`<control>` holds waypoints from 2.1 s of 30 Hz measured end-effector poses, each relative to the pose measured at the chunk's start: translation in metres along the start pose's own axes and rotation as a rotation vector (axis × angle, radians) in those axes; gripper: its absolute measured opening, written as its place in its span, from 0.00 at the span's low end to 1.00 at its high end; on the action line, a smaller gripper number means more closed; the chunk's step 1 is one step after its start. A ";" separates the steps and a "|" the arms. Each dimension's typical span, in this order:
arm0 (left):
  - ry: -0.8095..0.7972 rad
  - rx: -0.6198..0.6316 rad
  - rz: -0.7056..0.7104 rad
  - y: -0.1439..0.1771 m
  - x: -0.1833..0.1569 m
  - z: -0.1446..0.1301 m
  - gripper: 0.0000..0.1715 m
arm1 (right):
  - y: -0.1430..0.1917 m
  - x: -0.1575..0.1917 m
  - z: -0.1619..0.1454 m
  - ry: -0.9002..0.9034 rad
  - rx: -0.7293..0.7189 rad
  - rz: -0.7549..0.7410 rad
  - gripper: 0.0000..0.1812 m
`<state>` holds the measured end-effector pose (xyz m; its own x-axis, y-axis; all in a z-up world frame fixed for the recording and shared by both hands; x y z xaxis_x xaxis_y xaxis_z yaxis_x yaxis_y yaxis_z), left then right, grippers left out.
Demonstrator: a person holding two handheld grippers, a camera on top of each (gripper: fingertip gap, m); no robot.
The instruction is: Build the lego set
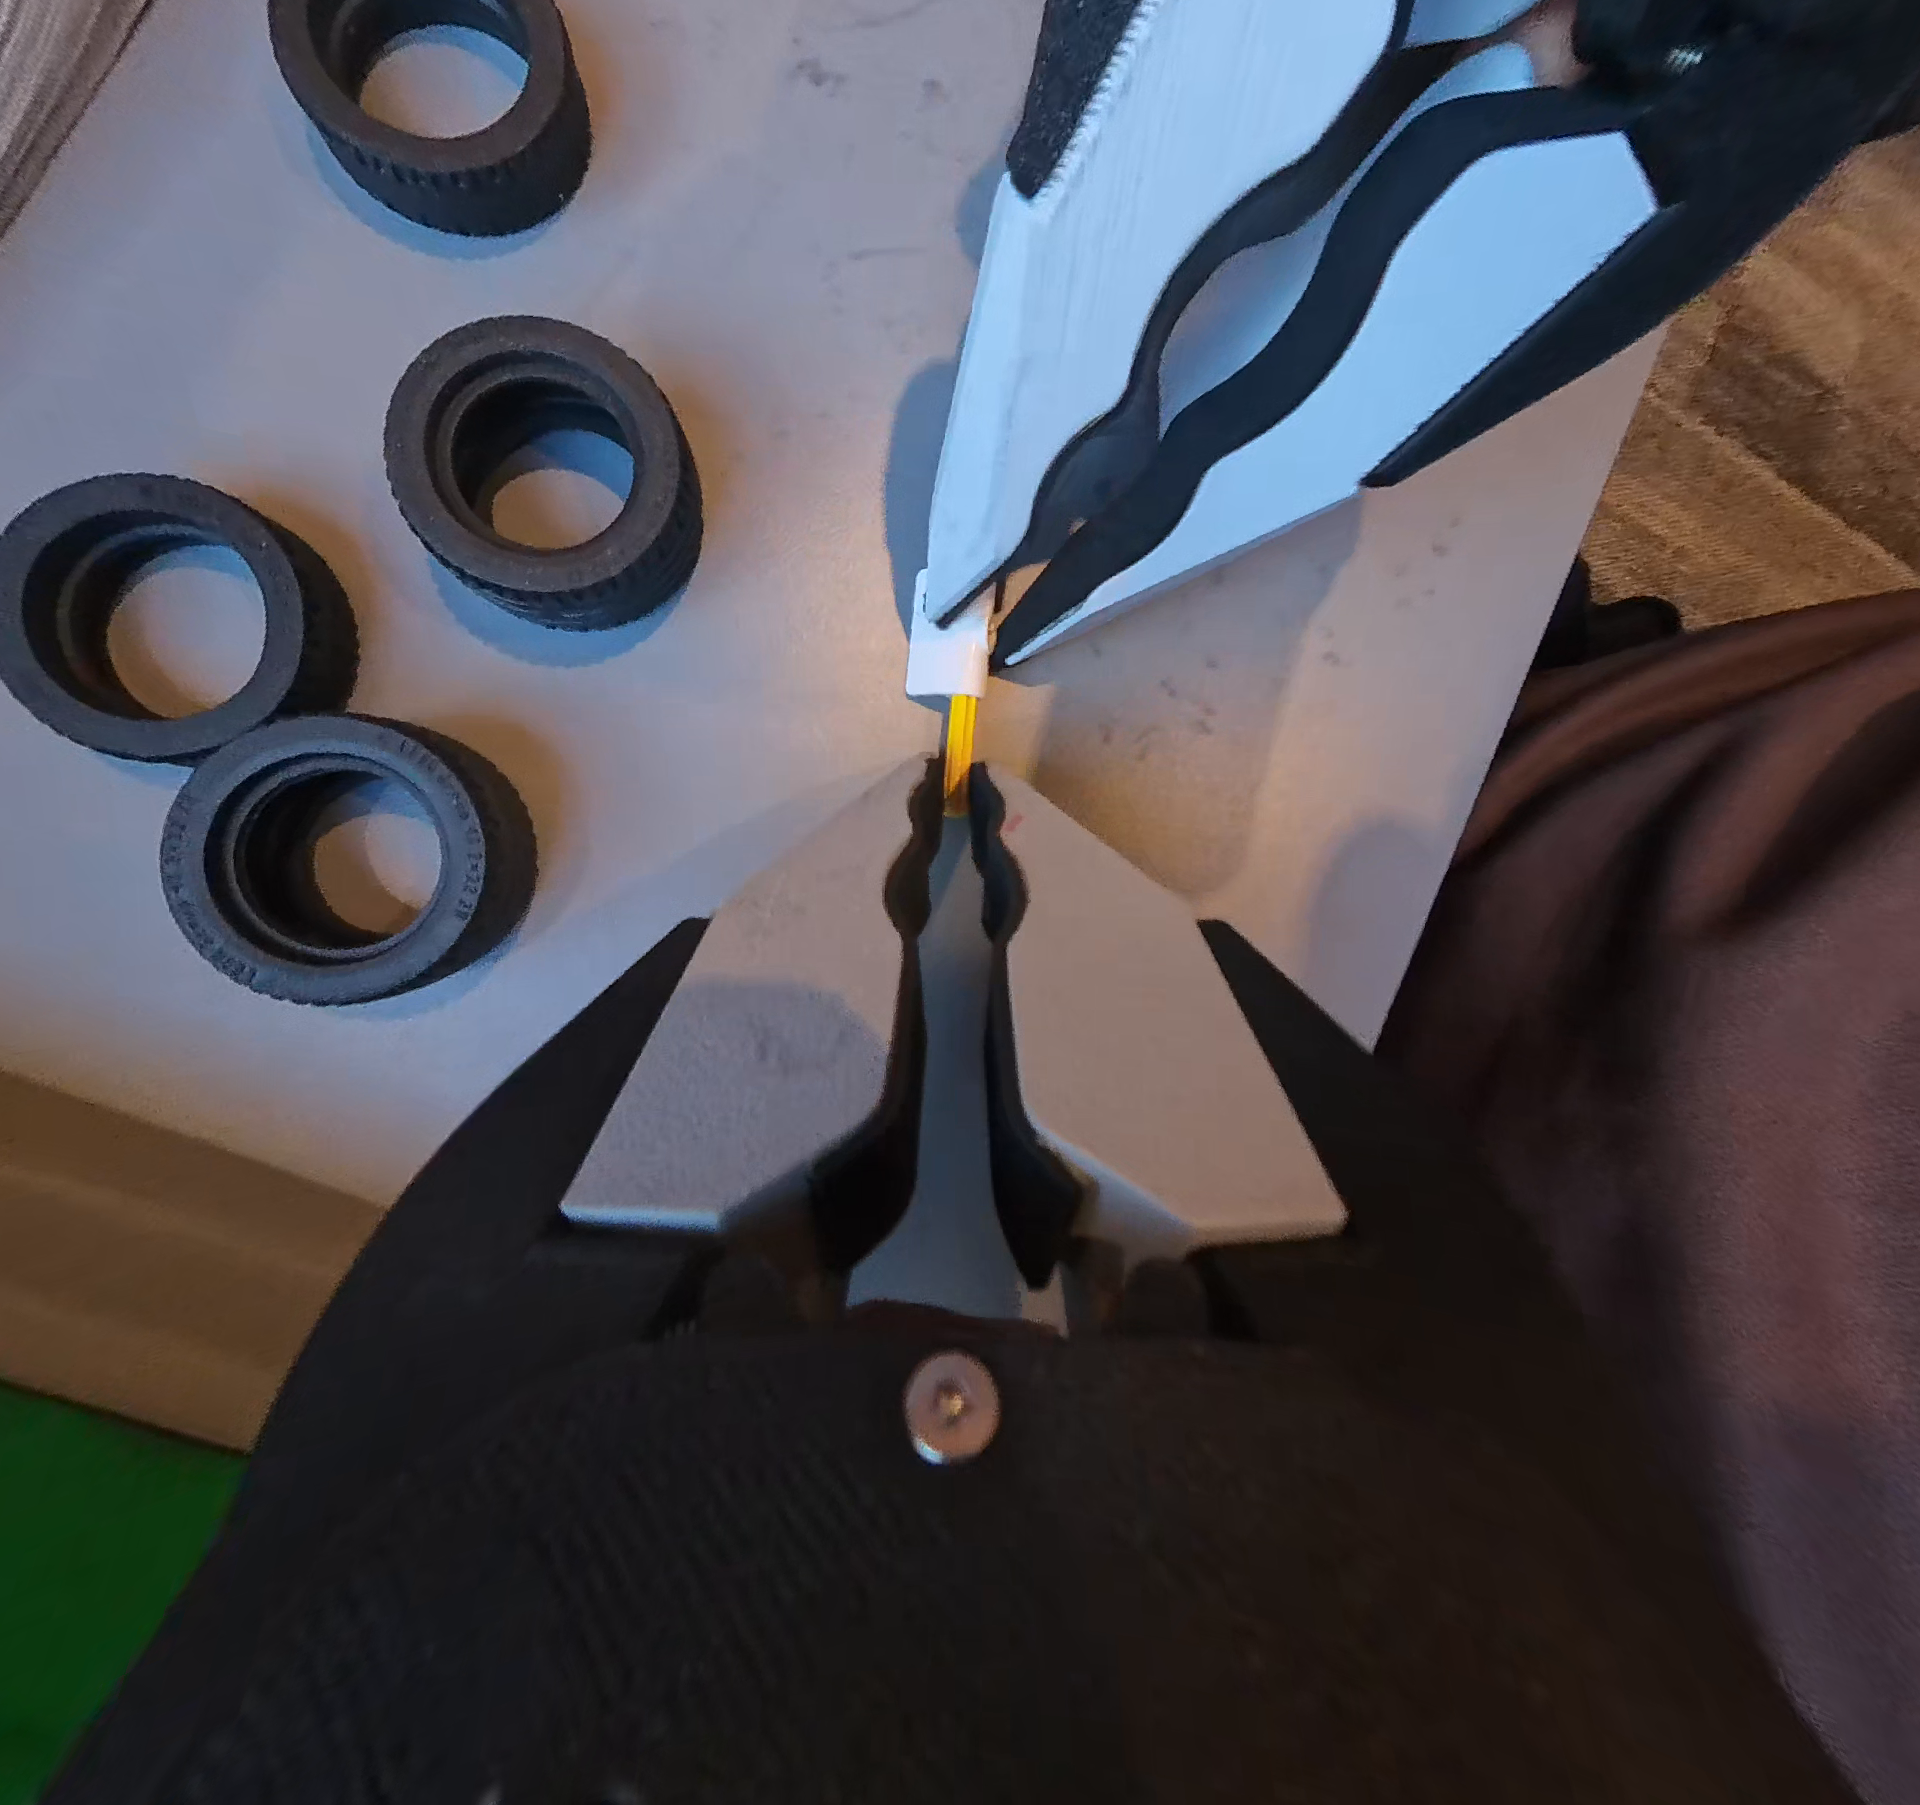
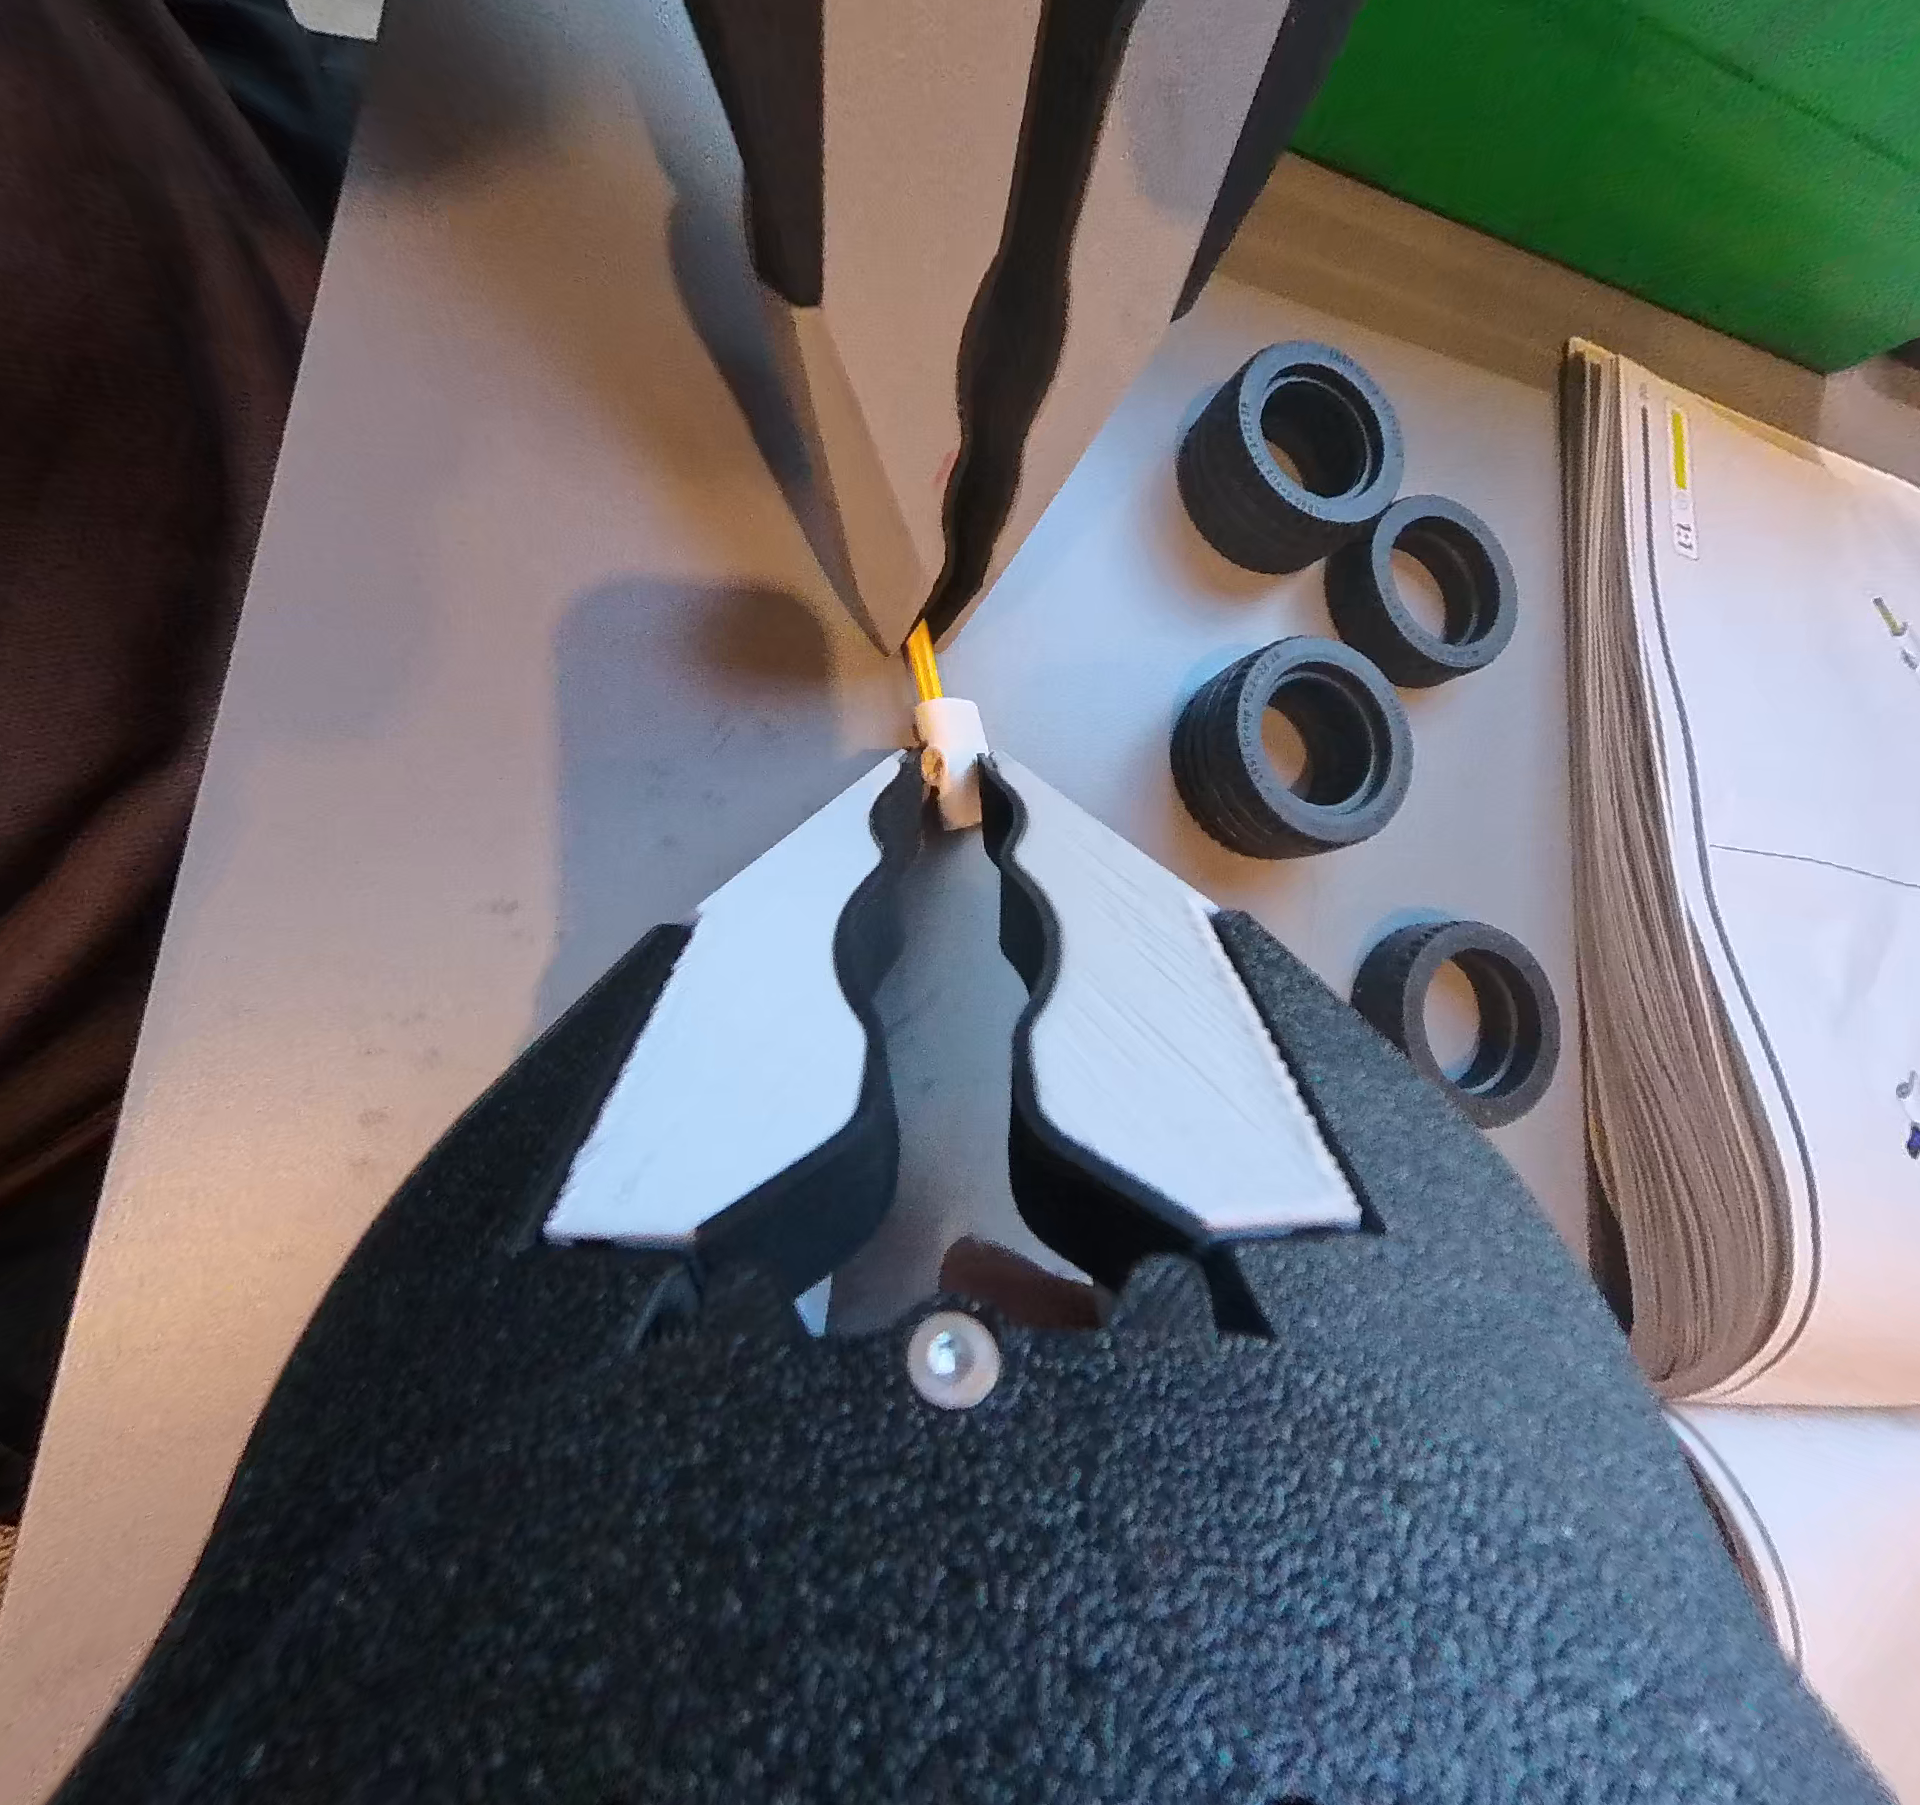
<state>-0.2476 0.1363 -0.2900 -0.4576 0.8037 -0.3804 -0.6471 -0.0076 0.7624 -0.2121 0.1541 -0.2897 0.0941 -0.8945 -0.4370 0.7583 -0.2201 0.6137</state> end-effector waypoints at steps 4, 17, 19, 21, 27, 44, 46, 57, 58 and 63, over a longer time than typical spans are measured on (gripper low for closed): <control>-0.013 0.009 -0.002 0.000 0.000 0.001 0.01 | 0.000 0.000 0.000 -0.007 -0.021 0.008 0.06; -0.094 -0.034 0.011 -0.002 0.001 0.003 0.01 | -0.001 0.002 -0.001 -0.016 -0.061 0.026 0.05; -0.114 -0.054 0.001 -0.002 0.001 0.003 0.01 | 0.000 0.002 -0.001 -0.007 -0.068 0.022 0.05; -0.109 -0.067 -0.004 -0.002 0.002 0.003 0.01 | -0.001 0.002 -0.001 -0.013 -0.070 0.027 0.05; -0.100 -0.092 0.055 -0.007 0.000 0.007 0.01 | -0.001 0.003 0.000 0.006 -0.074 -0.001 0.04; -0.187 -0.115 0.123 -0.004 0.004 0.005 0.01 | 0.009 -0.012 -0.009 -0.381 0.010 0.065 0.15; -0.186 -0.130 0.114 -0.004 0.004 0.005 0.01 | 0.006 -0.009 -0.013 -0.363 0.049 0.076 0.12; -0.222 -0.115 0.117 -0.004 0.004 0.004 0.01 | 0.001 -0.006 -0.009 -0.228 0.061 0.043 0.02; -0.222 -0.115 0.114 -0.004 0.004 0.005 0.01 | 0.001 -0.006 -0.009 -0.225 0.058 0.040 0.02; -0.188 -0.118 0.082 -0.004 0.005 0.005 0.01 | 0.001 -0.005 -0.009 -0.177 0.045 0.007 0.01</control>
<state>-0.2445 0.1430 -0.2920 -0.3967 0.8942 -0.2073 -0.6845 -0.1377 0.7159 -0.2063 0.1618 -0.2928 -0.0187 -0.9499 -0.3119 0.7282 -0.2267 0.6468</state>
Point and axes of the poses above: each gripper's, where its closed fingertips meet, y back along the fingers, z out of its top, x = y × z across the jaws, the point moved 2 cm from there along y, back along the fingers, and after that the axes turned 14 degrees about -z, right-handed, at the moved point
